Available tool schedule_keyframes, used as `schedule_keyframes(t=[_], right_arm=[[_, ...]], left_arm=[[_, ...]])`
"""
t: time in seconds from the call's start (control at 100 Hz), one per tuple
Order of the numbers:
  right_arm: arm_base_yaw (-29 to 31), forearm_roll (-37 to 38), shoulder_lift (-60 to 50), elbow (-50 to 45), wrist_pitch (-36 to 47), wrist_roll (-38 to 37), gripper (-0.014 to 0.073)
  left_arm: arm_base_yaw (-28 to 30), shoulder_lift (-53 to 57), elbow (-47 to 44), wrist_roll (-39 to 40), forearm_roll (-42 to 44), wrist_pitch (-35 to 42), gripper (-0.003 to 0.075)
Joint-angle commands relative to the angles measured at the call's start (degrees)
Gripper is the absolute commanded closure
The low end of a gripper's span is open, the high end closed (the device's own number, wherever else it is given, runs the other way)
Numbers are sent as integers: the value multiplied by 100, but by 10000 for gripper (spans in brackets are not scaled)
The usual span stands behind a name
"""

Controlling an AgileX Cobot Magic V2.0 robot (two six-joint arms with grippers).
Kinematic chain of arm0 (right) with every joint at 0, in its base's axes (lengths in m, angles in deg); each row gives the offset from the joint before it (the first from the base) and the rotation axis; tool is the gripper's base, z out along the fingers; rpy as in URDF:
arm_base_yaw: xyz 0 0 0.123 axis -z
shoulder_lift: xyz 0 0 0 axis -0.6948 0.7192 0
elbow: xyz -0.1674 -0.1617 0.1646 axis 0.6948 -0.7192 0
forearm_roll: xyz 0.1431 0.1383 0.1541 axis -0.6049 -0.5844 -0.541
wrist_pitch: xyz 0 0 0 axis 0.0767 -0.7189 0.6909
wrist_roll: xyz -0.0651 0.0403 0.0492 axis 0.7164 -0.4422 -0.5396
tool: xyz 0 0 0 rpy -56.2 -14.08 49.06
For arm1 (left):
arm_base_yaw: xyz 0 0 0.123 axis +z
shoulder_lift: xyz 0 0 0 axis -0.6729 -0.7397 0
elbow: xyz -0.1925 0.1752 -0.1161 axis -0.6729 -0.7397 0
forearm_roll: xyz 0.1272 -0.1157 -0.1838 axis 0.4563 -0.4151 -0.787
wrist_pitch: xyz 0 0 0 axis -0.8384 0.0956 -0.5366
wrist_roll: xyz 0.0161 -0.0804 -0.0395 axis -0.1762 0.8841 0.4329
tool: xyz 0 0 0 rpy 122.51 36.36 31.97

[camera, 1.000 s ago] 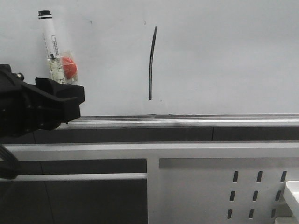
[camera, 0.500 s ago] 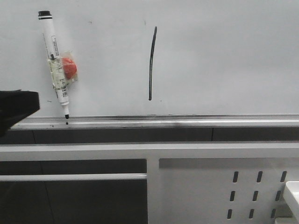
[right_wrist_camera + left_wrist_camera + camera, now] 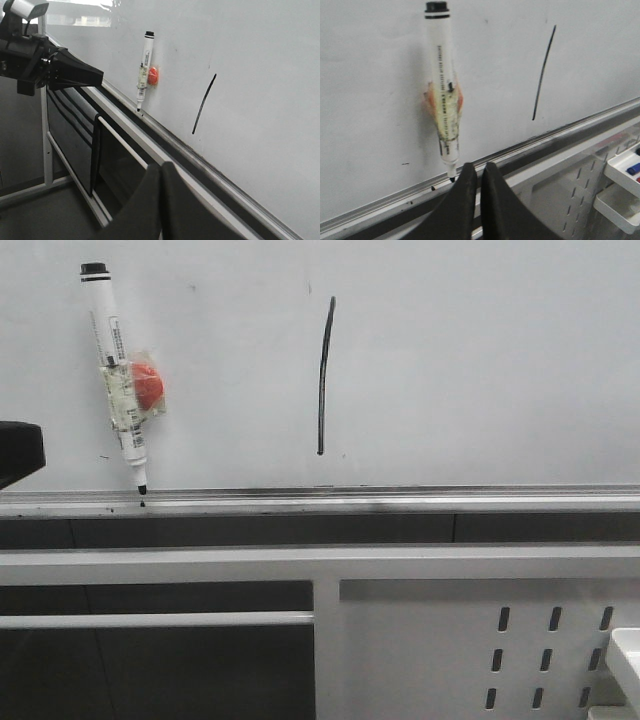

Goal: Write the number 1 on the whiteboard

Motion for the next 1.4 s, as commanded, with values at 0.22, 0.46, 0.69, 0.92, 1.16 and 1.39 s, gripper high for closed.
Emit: schedule_keyframes(t=[0.22,0.46,0.69,0.92,1.16,1.39], right_arm=[[37,-41,-187,28,591,3,663],[37,-41,-187,28,591,3,663],[37,-41,-187,28,591,3,663],[37,-41,-187,28,591,3,663],[37,-41,-187,28,591,3,663],[37,-41,-187,28,591,3,663]], left_arm=[[-18,467,835,-34,984,-1360,740],[-29,2234,1482,-8,1239,-4034,740],[-41,3965,1492,1202,751,-5343,740],[156,4824,1492,273,1317,-6823,740],[1199,5993,1492,273,1637,-7817,740],[3185,7053,1481,273,1748,-7817,740]])
